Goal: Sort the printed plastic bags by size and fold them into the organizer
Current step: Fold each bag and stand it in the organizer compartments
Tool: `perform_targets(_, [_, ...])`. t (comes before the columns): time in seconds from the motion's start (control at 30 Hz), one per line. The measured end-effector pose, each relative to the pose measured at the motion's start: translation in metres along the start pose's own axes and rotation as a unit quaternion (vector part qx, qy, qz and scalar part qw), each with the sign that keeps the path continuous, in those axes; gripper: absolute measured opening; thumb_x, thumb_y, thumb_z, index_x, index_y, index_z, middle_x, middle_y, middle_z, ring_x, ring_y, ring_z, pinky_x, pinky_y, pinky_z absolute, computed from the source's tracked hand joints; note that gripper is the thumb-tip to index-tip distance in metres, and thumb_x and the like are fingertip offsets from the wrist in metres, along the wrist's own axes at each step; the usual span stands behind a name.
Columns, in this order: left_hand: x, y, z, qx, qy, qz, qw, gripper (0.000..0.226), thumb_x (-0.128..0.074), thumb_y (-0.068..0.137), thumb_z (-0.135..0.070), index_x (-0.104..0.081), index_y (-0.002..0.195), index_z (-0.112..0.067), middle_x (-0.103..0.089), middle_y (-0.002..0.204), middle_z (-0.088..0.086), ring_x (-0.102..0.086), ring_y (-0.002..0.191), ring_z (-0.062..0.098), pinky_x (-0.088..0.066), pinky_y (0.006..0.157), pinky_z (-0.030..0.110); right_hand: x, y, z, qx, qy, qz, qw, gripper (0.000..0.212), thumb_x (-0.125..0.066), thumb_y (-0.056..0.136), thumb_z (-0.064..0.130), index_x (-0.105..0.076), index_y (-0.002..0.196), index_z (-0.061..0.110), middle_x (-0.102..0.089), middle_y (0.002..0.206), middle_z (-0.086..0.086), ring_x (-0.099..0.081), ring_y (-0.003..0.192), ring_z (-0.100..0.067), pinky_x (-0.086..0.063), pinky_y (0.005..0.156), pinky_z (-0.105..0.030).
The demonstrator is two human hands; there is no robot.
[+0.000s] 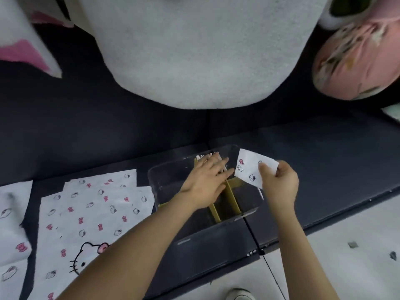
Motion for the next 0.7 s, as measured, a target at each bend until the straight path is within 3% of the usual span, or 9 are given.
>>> perform_targets(0.03, [-0.002, 0.004, 0.001, 0.001, 0.035, 0.018, 0.999, 0.051, -0.031, 0.101, -0.038, -0.023, 0.15, -0.025, -0.013, 0.159, 0.004, -0.003, 0.146, 0.028, 0.008, 0.116, 0.04, -0.006, 0.004, 0.003, 0.012, -0.021, 0.006, 1.0, 0.015, -0.059, 0.09, 0.022, -0.06, 0.087, 0.007, -0.066, 0.078, -0.007, -0.061, 0.07, -0.024, -0.047, 0.06, -0.033])
perform_targets(0.1, [-0.006, 0.007, 0.008, 0.008, 0.04, 0.01, 0.999, 0.049, -0.031, 0.101, -0.04, -0.029, 0.148, -0.025, -0.023, 0.156, 0.004, -0.012, 0.145, 0.026, 0.008, 0.116, 0.041, -0.02, 0.011, 0.007, 0.038, -0.061, 0.029, 0.997, 0.019, -0.058, 0.091, 0.022, -0.057, 0.084, 0.005, -0.061, 0.071, -0.007, -0.055, 0.061, -0.021, -0.039, 0.051, -0.028])
perform_targets(0.2, [-0.008, -0.005, 0.019, -0.005, 0.016, -0.027, 0.999, 0.041, -0.04, 0.096, -0.037, -0.057, 0.13, -0.023, -0.055, 0.136, 0.004, -0.043, 0.132, 0.027, -0.009, 0.114, 0.045, -0.038, 0.013, 0.011, 0.066, -0.087, 0.066, 0.992, 0.023, -0.06, 0.09, 0.021, -0.056, 0.08, 0.0, -0.058, 0.066, -0.014, -0.048, 0.055, -0.02, -0.035, 0.049, -0.029])
perform_targets(0.3, [-0.012, -0.02, 0.027, -0.008, 0.018, -0.042, 0.999, 0.045, -0.036, 0.089, -0.038, -0.066, 0.119, -0.023, -0.064, 0.123, 0.002, -0.056, 0.119, 0.026, -0.023, 0.112, 0.048, -0.053, 0.011, 0.013, 0.096, -0.119, 0.099, 0.983, 0.035, -0.062, 0.087, 0.017, -0.04, 0.06, 0.01, -0.039, 0.052, -0.005, -0.032, 0.047, -0.016, -0.024, 0.045, -0.027])
perform_targets(0.4, [-0.014, -0.029, 0.026, -0.01, 0.015, -0.042, 0.999, 0.047, -0.035, 0.089, -0.038, -0.064, 0.122, -0.021, -0.062, 0.126, 0.004, -0.055, 0.121, 0.028, -0.026, 0.108, 0.052, -0.072, 0.01, 0.016, 0.119, -0.182, 0.145, 0.965, 0.044, -0.061, 0.086, 0.016, -0.029, 0.055, 0.015, -0.032, 0.049, 0.001, -0.041, 0.045, -0.018, -0.021, 0.045, -0.025])
perform_targets(0.47, [-0.017, -0.031, 0.025, 0.005, 0.006, -0.034, 0.999, 0.048, -0.033, 0.09, -0.037, -0.061, 0.126, -0.021, -0.059, 0.131, 0.005, -0.052, 0.125, 0.028, -0.024, 0.109, 0.049, -0.086, 0.012, 0.021, 0.13, -0.224, 0.177, 0.949, 0.042, -0.06, 0.085, 0.018, -0.031, 0.054, 0.016, -0.033, 0.048, 0.002, -0.049, 0.048, -0.021, -0.023, 0.045, -0.023])
perform_targets(0.6, [-0.017, -0.032, 0.023, 0.022, -0.018, -0.031, 0.999, 0.045, -0.038, 0.095, -0.034, -0.049, 0.137, -0.022, -0.045, 0.145, 0.005, -0.038, 0.136, 0.028, -0.012, 0.113, 0.045, -0.109, 0.013, 0.03, 0.115, -0.307, 0.243, 0.913, 0.038, -0.058, 0.09, 0.032, -0.043, 0.059, 0.016, -0.043, 0.058, 0.004, -0.048, 0.061, -0.017, -0.027, 0.045, -0.022])
perform_targets(0.7, [-0.02, -0.033, 0.025, 0.03, -0.033, -0.037, 0.998, 0.047, -0.042, 0.096, -0.032, -0.043, 0.141, -0.021, -0.037, 0.15, 0.005, -0.03, 0.141, 0.028, -0.006, 0.115, 0.044, -0.11, 0.013, 0.028, 0.081, -0.305, 0.249, 0.915, 0.041, -0.056, 0.091, 0.037, -0.041, 0.057, 0.019, -0.044, 0.058, 0.003, -0.047, 0.056, -0.015, -0.029, 0.046, -0.023])
Point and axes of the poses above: each hand's wrist, its own y-axis towards the middle knuckle, its own x-axis out of the back of the hand, z = x × y, the point moved 6 cm from there along y, towards the middle knuckle
